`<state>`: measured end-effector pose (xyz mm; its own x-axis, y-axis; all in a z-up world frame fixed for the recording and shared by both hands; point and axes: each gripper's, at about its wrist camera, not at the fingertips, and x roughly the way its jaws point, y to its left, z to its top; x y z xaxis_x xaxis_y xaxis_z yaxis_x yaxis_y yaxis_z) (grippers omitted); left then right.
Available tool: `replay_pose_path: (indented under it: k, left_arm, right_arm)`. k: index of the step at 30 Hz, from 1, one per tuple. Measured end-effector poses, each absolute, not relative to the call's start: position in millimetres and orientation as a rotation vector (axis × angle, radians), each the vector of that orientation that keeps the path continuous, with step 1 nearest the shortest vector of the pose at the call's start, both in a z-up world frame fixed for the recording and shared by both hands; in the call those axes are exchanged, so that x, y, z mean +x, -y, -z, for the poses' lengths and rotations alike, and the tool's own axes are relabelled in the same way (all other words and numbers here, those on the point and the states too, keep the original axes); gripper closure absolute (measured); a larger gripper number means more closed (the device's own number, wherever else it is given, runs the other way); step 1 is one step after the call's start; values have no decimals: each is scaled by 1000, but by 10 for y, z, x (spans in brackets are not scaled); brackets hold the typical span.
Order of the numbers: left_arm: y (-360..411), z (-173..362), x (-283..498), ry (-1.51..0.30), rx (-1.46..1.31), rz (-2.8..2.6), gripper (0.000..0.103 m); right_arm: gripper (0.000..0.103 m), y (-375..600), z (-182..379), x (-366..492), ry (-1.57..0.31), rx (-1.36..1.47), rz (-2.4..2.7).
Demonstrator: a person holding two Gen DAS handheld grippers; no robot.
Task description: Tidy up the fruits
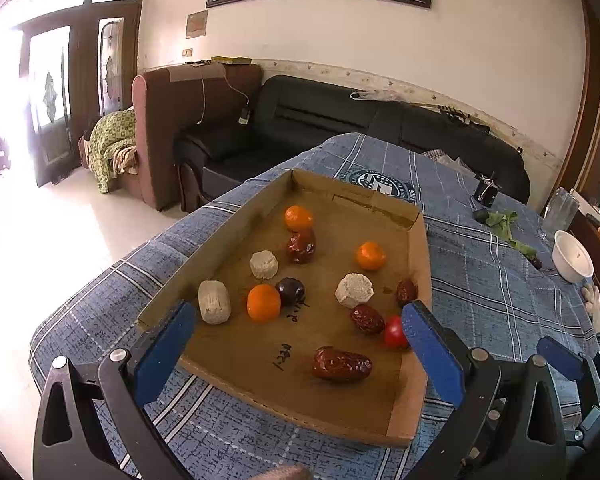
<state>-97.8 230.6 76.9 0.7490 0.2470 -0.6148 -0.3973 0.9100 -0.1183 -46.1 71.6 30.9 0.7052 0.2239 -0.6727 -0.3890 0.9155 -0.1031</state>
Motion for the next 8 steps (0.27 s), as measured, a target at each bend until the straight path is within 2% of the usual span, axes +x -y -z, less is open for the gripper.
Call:
replay_pose_path:
  k: [8]
  left_arm:
    - [-2455, -828, -943, -662, -297, -361, 0]
  right_arm:
    - [9, -815, -346, -503, -696, -262, -391]
